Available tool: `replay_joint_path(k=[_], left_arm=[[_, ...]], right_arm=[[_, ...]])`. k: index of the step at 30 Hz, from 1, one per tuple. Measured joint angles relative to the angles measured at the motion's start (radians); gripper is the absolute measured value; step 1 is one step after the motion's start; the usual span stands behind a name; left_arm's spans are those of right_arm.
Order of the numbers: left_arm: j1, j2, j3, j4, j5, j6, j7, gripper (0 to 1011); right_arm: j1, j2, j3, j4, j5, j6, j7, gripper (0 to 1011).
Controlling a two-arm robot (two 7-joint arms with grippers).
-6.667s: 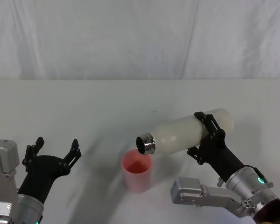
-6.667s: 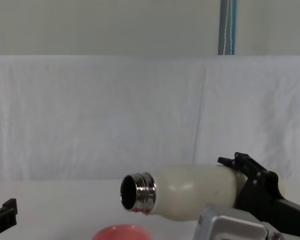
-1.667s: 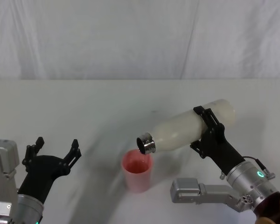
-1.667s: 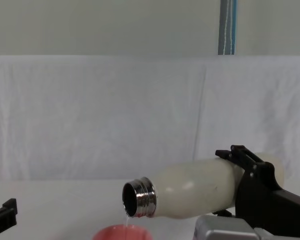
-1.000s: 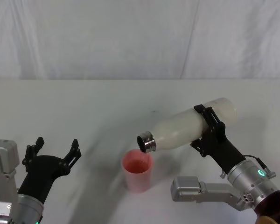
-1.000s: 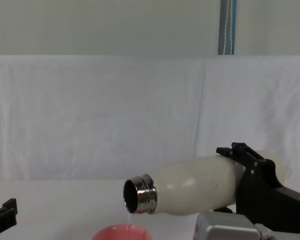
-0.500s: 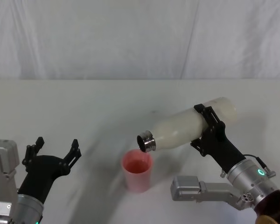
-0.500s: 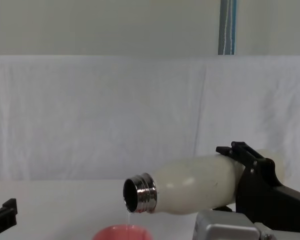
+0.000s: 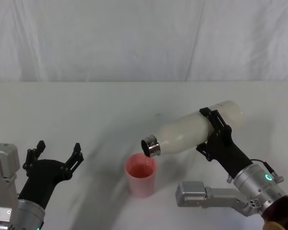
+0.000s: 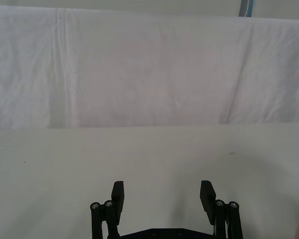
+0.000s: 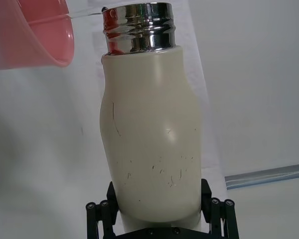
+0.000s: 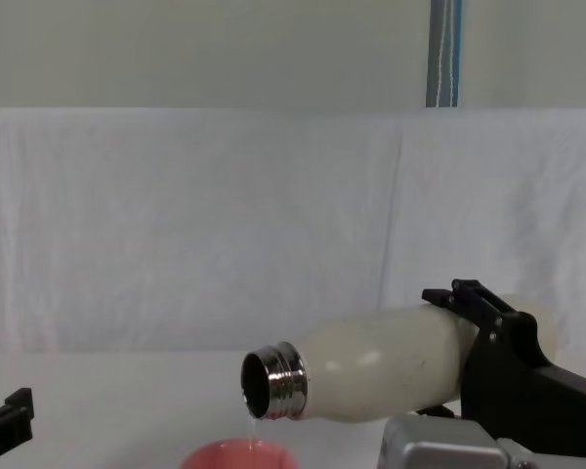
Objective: Grasp the thermos with one hand and pour water into the cup lid.
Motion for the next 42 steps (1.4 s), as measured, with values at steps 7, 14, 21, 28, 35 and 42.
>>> replay_joint_path(k=[7,14,21,28,35,42], left_arm=[[0.000,0.000,0.000,0.000,0.000,0.000,0.000,1001],[0.000,0.000,0.000,0.000,0.000,0.000,0.000,1001],[0.000,0.000,0.000,0.000,0.000,0.000,0.000,1001],[0.000,0.000,0.000,0.000,0.000,0.000,0.000,1001],[0.000,0.000,0.000,0.000,0.000,0.000,0.000,1001],[0.000,0.000,0.000,0.000,0.000,0.000,0.000,1001]], right_arm=[[-0.002,0.001,0.000,0.000,0.000,0.000,-0.001,969],[-0.003,0.002,0.001,0.000,0.000,0.000,-0.001,969],[-0.004,0.001,0.001,0.000,0.000,0.001,-0.002,969],[-0.006,0.002,0.002,-0.002,-0.001,0.002,-0.003,968],[-0.007,0.003,0.002,-0.003,-0.003,0.002,-0.005,969],[-0.006,0.003,0.001,-0.003,-0.005,0.002,-0.005,969]])
